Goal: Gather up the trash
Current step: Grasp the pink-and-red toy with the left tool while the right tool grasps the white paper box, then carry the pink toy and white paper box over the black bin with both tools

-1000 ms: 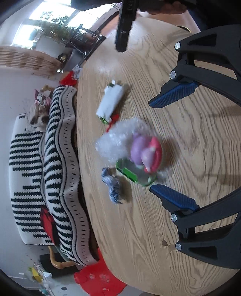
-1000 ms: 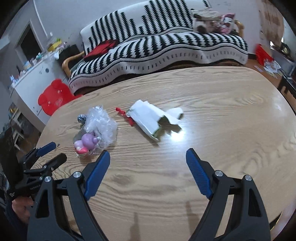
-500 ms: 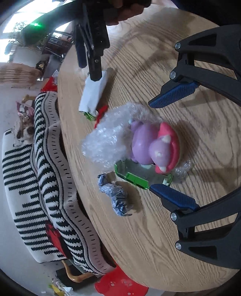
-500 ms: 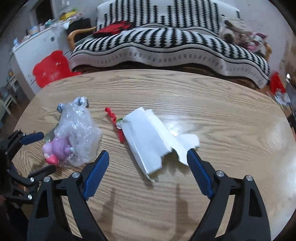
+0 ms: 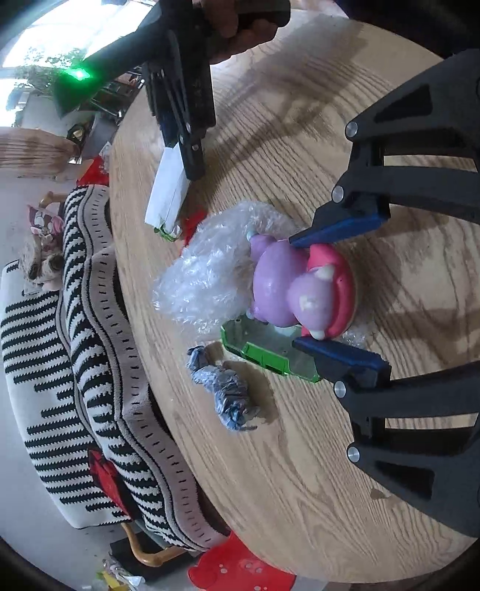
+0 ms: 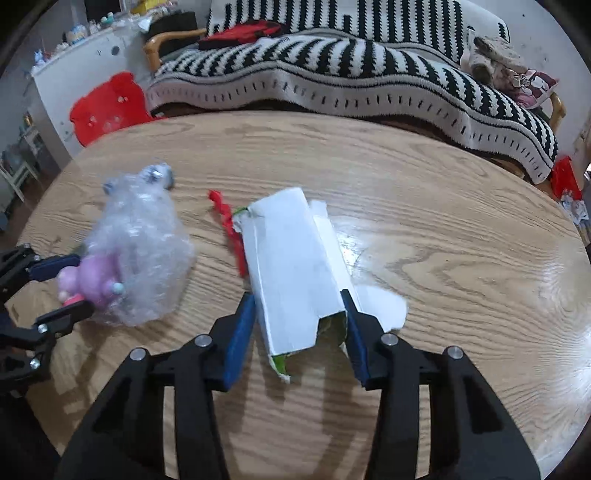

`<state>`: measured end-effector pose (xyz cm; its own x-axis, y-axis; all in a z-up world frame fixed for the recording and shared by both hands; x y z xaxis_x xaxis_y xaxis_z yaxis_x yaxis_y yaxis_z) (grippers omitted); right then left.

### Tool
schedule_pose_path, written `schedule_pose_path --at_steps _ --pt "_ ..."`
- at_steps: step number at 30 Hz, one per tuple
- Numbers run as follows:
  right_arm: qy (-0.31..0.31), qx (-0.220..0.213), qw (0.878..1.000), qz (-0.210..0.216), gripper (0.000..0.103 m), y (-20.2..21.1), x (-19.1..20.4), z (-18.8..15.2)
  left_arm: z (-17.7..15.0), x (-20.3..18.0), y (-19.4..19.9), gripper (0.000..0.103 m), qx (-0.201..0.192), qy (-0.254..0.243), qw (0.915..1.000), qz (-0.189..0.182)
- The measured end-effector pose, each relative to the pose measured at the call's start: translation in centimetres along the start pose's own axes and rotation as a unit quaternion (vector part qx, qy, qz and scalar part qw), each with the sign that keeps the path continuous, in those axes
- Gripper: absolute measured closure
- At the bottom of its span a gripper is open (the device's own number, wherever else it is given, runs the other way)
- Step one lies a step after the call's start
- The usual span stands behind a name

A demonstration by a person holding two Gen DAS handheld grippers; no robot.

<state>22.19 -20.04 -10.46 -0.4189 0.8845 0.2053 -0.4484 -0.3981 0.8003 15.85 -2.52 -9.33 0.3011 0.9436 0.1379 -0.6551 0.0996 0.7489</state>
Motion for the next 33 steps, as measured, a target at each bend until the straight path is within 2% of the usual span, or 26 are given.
schedule_pose_path --at_steps 8,12,18,23,27,33 --pt "-0.062 -0.052 0.995 0.065 0.061 5.7 0.3 -0.4 1.5 0.9 4.3 0.056 -0.045 0.047 0.9977 -0.015" --pt "-0.086 -0.063 0.990 0.090 0.061 7.6 0.3 -1.1 1.9 1.6 5.6 0.056 -0.056 0.077 0.9953 -0.018" --pt "-0.091 -0.076 0.991 0.056 0.061 10.5 -0.5 -2.8 2.4 0.1 6.0 0.056 -0.049 0.080 0.9953 -0.024" --pt "-0.107 -0.087 0.990 0.016 0.061 13.1 -2.3 -5.1 3.4 -3.6 6.5 0.056 -0.051 0.061 0.9961 -0.038" --pt "-0.135 -0.103 0.985 0.003 0.061 15.7 -5.0 -7.2 4.5 -7.8 7.0 0.056 -0.051 0.037 0.9962 -0.060" --pt "-0.185 -0.134 0.973 -0.037 0.061 20.8 -10.8 -11.6 6.1 -17.6 8.1 0.056 -0.056 -0.019 0.9920 -0.112"
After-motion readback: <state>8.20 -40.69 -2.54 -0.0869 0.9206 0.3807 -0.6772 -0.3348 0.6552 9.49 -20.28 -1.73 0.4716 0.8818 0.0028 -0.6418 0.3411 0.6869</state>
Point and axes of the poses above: each gripper's, at about its wrist camera, not at the fingertips, and y roughly against the way its jaws point, x to its left, z to its top, the point moved 7 cm from there along -y, roughly the way its jaws point, and after that the axes turned 7 degrees about z, right-handed, at the moved point
